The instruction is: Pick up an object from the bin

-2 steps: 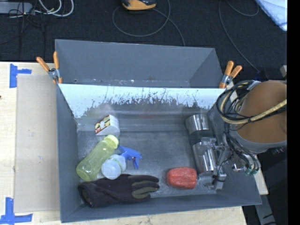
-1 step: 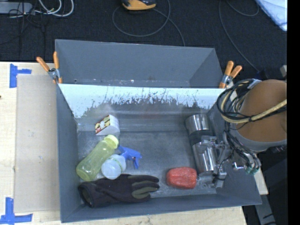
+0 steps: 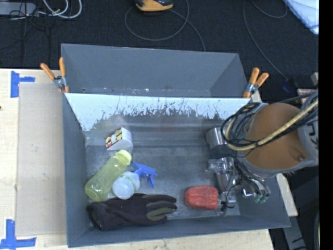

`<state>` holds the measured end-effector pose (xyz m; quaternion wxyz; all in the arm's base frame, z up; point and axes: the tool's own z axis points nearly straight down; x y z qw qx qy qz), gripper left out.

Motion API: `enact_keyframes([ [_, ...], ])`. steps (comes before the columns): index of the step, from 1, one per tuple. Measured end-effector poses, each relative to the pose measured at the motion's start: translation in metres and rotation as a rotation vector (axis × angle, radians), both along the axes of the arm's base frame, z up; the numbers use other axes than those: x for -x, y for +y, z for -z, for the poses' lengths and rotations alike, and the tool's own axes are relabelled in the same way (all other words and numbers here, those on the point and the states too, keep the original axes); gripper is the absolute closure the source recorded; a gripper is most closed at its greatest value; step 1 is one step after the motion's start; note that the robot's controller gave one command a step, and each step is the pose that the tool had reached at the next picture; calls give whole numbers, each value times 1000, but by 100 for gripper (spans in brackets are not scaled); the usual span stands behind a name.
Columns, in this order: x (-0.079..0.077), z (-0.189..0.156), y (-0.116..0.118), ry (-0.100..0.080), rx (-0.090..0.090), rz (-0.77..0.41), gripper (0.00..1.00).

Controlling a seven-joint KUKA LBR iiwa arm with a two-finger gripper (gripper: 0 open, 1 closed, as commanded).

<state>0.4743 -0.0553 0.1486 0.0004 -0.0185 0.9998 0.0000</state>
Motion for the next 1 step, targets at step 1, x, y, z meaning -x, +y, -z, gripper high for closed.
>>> enact_keyframes([
  [1,-8,46,29,6,-1,141,0],
])
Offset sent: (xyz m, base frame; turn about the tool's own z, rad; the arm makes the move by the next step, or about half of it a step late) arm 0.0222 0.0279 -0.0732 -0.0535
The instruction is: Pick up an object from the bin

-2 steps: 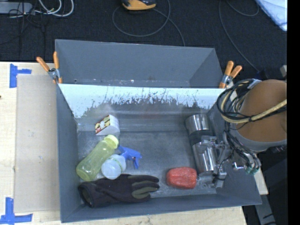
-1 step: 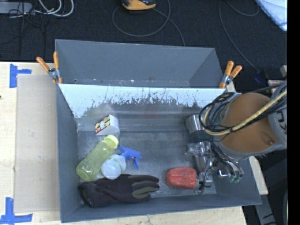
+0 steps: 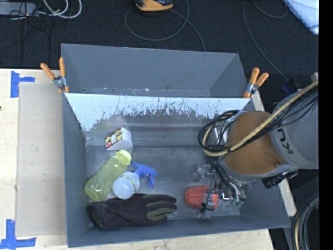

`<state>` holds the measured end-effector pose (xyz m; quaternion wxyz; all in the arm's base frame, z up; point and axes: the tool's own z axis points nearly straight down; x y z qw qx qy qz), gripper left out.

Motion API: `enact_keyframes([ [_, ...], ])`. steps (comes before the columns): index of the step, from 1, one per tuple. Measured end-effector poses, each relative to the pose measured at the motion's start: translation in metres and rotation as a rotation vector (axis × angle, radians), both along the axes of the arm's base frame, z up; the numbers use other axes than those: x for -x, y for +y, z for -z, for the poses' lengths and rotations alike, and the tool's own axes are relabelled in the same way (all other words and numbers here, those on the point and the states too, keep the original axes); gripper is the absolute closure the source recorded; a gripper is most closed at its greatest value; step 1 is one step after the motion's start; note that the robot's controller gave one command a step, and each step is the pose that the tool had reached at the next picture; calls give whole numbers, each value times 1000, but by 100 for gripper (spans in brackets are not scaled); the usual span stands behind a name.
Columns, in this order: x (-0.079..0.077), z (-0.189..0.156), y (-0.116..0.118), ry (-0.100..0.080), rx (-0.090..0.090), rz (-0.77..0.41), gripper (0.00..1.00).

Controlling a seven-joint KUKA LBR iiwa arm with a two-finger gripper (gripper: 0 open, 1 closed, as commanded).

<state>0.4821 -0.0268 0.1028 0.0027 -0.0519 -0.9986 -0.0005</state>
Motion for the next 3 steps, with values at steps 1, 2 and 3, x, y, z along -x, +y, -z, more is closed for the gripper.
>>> enact_keyframes([
  [1,-15,26,1,-3,-1,-196,100],
  [2,-15,26,1,-3,-1,-197,100],
  [3,-20,-21,6,3,-1,-191,100],
])
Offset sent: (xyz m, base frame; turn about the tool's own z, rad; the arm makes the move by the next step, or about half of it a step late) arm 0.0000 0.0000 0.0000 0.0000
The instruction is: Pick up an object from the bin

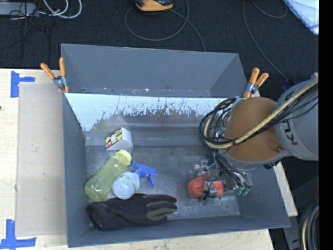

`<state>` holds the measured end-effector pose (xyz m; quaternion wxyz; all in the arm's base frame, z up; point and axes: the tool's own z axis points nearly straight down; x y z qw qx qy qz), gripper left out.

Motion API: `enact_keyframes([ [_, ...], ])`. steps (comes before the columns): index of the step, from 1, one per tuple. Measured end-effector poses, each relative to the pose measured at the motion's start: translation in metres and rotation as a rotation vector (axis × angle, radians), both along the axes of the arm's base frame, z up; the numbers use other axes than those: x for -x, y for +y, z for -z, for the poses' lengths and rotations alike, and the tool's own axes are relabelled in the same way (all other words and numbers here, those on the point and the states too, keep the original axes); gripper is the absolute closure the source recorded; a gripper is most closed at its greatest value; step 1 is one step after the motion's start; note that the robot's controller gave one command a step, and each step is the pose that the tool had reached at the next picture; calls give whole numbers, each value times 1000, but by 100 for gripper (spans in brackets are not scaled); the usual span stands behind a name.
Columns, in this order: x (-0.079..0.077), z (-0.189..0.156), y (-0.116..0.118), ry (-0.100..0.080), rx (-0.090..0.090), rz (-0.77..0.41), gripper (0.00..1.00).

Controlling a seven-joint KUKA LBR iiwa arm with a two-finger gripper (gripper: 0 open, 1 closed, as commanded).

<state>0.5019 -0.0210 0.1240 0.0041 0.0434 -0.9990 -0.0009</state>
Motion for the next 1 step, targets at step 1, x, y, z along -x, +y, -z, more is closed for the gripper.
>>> enact_keyframes([
  [1,-4,-96,20,-6,0,10,100],
])
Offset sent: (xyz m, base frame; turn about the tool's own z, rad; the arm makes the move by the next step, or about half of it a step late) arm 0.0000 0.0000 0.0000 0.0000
